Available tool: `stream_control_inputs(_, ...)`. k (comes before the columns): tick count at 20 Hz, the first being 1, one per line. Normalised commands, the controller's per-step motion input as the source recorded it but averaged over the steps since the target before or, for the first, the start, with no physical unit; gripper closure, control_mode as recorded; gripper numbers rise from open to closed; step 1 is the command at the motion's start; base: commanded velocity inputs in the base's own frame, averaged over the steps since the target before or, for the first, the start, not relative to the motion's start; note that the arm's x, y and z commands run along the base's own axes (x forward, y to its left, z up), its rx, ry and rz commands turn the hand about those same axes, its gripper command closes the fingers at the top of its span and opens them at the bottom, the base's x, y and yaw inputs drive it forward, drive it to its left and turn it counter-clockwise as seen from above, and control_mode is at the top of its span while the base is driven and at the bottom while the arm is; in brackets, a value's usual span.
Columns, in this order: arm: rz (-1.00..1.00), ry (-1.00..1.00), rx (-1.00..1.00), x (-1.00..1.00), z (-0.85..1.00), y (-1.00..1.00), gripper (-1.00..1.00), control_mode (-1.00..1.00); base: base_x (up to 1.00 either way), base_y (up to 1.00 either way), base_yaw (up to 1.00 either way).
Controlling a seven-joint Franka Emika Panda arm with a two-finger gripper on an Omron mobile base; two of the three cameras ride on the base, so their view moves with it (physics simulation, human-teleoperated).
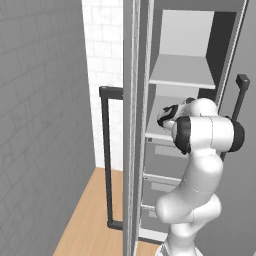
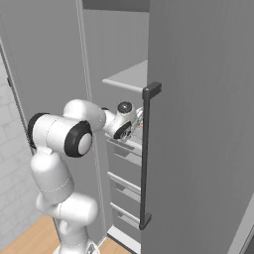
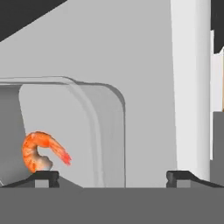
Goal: Take the meat container that has the shrimp and place it on the second highest rack of the freezer. Then take the vegetable container that has the tomato and lime and place it on the highest rack of the freezer.
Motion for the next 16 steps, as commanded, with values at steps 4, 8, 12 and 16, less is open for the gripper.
stream_control_inputs(4, 0.00, -0.27, 0.00, -0.56, 0.30, 0.06, -1.00, -1.00, 0.00, 0.00, 0.00)
stream_control_inputs(8, 0.00, -0.07, 0.00, -0.70, 0.89, 0.09, -1.00, -1.00, 0.00, 0.00, 0.00)
stream_control_inputs(12, 0.00, 0.00, -0.02, -0.85, 1.00, 0.11, -1.00, -1.00, 0.00, 0.00, 0.00)
stream_control_inputs(16, 0.01, -0.15, -0.13, -1.00, 0.97, 0.42, -1.00, -1.00, 0.00, 0.00, 0.00)
